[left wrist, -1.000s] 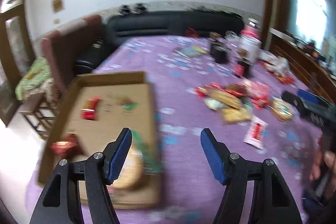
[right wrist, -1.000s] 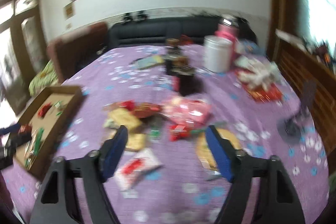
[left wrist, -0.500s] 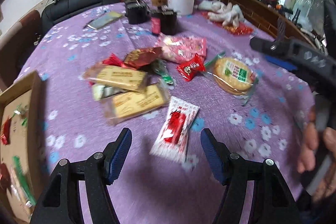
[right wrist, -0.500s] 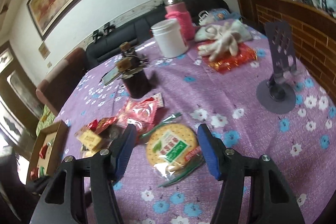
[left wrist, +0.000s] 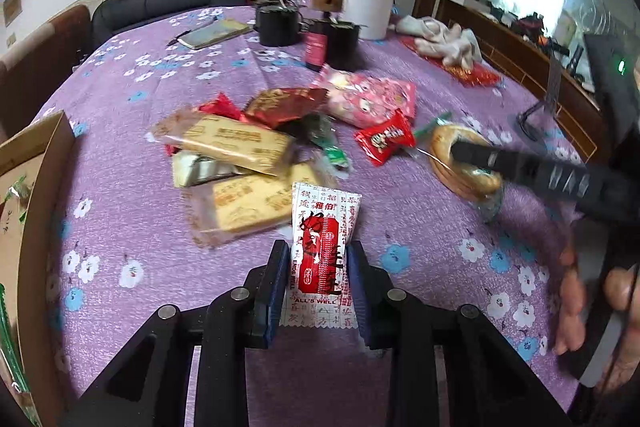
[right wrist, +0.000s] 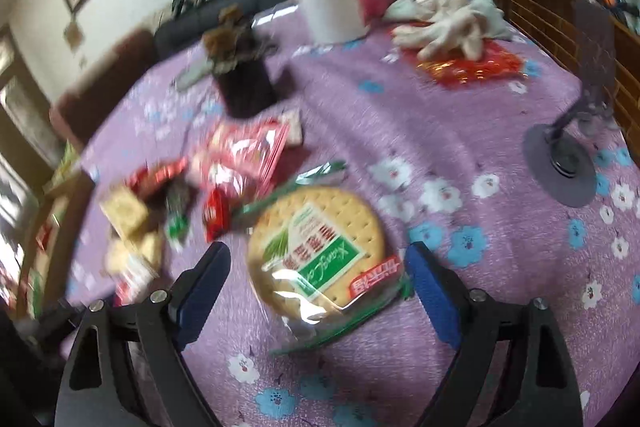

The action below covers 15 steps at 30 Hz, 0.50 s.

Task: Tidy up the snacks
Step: 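Grasp the second round cracker bag with the right tool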

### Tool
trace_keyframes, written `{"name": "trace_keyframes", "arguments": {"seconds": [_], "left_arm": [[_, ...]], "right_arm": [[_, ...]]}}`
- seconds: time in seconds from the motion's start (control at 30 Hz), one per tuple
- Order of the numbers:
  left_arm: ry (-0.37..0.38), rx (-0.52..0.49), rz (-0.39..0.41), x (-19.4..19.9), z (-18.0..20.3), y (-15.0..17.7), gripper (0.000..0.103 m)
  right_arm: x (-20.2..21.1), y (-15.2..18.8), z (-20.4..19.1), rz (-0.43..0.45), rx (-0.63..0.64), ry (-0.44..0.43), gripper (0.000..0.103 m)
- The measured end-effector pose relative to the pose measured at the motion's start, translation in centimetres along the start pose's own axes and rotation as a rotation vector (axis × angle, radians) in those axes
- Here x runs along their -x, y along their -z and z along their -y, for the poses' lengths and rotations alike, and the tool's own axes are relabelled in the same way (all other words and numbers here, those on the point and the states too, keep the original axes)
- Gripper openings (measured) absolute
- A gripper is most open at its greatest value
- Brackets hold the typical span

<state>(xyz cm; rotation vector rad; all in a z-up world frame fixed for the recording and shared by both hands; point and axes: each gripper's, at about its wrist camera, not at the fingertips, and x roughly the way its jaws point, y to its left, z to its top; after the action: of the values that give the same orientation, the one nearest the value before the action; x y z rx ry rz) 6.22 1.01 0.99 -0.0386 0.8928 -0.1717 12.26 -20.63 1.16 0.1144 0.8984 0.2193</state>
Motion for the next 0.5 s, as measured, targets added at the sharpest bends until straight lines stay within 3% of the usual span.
{"name": "trace_keyframes", "arguments": {"seconds": [0.13, 0.17, 0.3, 0.5], "left_arm": [[-0.002, 0.016, 0.020, 0.0, -1.1, -0.3, 0.031], [-0.006, 0.017, 0.023, 0.0, -1.3, -0.3, 0.031], [-0.032, 0.034, 0.059, 0.6, -2.1, -0.5, 0.031], [-0.080, 0.059, 0.122, 1.7, -3.3, -0.9, 0.031]], "right_arm": [[-1.1, 1.4, -3.2, -0.020, 0.188, 0.150, 0.086], [-0.9, 1.4, -3.3, -0.008, 0.190, 0.146, 0.080], [-0.4, 1.5, -2.4, -0.001, 0.143, 0.113, 0.074], [2.3, 1.6, -4.8, 0.111, 0.161, 0.031, 0.074]]}}
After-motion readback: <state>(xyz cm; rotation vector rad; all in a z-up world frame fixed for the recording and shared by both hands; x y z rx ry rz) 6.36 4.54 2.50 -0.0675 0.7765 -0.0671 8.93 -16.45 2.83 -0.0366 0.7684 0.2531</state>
